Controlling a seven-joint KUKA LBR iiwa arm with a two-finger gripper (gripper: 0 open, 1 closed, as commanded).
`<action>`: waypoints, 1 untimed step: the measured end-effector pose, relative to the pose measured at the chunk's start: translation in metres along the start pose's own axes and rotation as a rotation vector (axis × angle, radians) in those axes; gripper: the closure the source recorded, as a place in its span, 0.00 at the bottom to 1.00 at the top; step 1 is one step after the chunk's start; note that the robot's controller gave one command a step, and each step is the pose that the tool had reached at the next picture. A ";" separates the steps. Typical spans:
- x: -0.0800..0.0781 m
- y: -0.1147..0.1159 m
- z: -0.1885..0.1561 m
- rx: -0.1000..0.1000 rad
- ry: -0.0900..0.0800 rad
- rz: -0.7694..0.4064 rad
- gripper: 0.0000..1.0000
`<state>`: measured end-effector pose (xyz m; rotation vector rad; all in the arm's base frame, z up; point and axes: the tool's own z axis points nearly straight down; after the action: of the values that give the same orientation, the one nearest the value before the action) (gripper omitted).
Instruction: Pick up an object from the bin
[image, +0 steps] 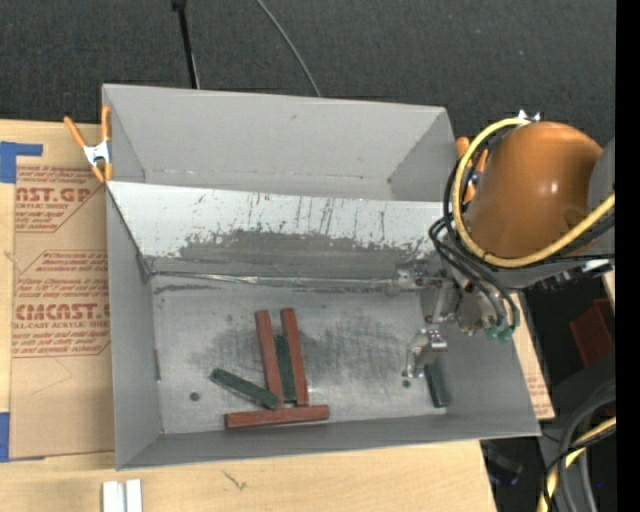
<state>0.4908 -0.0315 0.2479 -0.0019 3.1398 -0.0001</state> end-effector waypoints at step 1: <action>0.000 0.000 0.000 0.000 0.000 0.000 0.00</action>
Offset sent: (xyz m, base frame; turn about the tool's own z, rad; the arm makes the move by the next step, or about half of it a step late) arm 0.0049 -0.0029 -0.1779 -0.0799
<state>0.4908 -0.0315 0.2479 -0.0018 3.1398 -0.0001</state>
